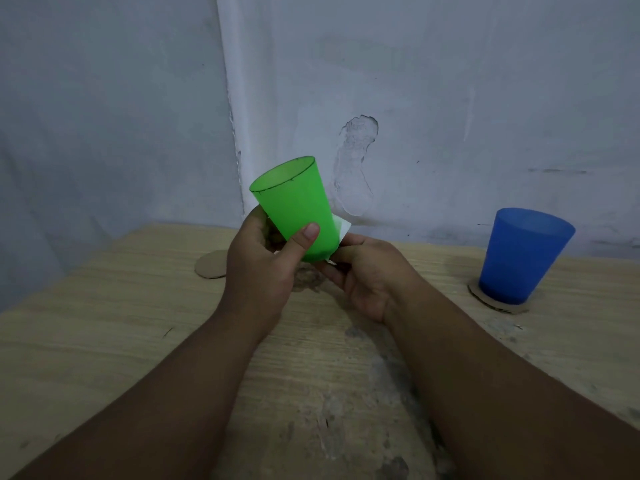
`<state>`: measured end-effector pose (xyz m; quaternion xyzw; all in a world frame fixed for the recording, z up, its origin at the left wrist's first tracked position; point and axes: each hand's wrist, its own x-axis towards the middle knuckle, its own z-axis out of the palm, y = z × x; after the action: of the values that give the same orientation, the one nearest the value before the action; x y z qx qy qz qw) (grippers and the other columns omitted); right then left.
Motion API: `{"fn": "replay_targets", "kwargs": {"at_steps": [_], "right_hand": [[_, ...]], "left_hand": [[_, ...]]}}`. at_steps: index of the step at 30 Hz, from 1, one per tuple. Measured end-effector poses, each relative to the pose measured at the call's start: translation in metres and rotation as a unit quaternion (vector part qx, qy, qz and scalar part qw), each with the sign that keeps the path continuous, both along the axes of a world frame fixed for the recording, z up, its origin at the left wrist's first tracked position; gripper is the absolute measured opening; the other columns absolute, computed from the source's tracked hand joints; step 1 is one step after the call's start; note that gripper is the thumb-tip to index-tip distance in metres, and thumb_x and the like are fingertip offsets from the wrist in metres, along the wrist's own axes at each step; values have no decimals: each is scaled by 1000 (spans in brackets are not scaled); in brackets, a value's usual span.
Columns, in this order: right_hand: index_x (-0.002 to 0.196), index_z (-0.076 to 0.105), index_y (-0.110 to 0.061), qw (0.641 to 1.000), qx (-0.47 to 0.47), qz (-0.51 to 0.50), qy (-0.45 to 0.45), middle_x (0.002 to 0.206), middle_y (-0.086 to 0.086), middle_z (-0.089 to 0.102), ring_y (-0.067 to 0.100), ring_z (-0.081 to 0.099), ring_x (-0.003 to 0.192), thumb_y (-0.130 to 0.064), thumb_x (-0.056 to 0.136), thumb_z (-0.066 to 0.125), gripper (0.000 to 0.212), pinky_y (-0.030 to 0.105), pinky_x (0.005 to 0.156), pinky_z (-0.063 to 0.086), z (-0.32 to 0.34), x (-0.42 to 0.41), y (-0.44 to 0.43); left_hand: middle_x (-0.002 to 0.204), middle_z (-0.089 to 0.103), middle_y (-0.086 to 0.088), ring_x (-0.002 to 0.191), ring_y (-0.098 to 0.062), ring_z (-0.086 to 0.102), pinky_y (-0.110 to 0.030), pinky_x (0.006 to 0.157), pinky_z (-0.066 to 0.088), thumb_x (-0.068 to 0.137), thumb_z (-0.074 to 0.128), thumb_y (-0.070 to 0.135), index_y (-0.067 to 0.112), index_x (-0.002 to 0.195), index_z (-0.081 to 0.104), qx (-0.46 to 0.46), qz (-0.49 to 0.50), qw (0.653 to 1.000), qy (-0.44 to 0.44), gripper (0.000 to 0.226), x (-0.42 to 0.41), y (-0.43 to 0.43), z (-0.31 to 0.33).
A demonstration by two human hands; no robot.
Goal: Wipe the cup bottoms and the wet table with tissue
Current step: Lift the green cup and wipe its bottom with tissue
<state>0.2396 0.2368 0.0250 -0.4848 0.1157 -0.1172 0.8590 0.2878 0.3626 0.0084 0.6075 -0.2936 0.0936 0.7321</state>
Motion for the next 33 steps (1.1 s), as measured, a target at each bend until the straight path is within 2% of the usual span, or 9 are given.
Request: {"fn": "replay_targets", "kwargs": {"at_steps": [5,8,15,17,21,25,30,33], "right_hand": [[101,70,6,1000,-6,-15,0,94,19,74,22,73,76,20,87,48,30,28,70,62,0,-2,1],[99,70,5,1000,3,-5,7,91,18,74,21,73,74,19,87,48,29,26,65,61,0,-3,4],[95,68,7,999,11,35,16,88,18,73,22,74,72,19,89,44,28,25,68,62,0,-5,6],[98,66,10,999,14,47,21,92,21,72,24,74,73,20,90,41,29,27,69,62,1,-7,6],[110,61,16,997,25,74,19,110,29,68,32,72,84,22,90,34,34,30,75,62,2,-12,4],[115,58,17,995,38,85,26,112,31,67,33,72,86,21,90,34,36,31,77,61,5,-18,-1],[115,58,17,995,34,81,38,107,31,68,31,74,77,19,90,38,32,29,70,62,9,-25,-7],[108,59,14,997,25,56,45,93,28,72,29,74,72,18,88,39,28,27,65,62,11,-26,-13]], "left_hand": [[105,75,2,100,-15,72,-26,82,57,86,77,32,24,111,66,-8,-5,1000,2,29,-1,0,1],[104,75,2,99,-14,72,-24,79,56,84,78,35,22,111,66,-16,-6,1000,11,32,-2,-1,2],[106,75,1,101,-17,72,-34,84,59,83,77,34,24,111,65,-16,-4,1000,8,32,2,0,0],[107,75,1,102,-19,72,-37,86,58,81,79,36,25,113,65,-16,-4,1000,0,37,3,0,-1],[107,75,2,102,-16,72,-30,84,57,82,77,29,22,116,64,-27,0,1000,6,37,5,4,0],[107,75,2,102,-17,72,-34,86,58,82,77,30,23,116,64,-25,1,1000,6,37,6,4,-1],[107,75,2,101,-16,72,-30,84,57,82,77,31,20,118,64,-18,13,1000,3,39,5,4,-2],[105,75,3,98,-13,72,-27,82,57,84,78,28,18,118,64,-19,26,999,4,38,6,5,-2]]}}
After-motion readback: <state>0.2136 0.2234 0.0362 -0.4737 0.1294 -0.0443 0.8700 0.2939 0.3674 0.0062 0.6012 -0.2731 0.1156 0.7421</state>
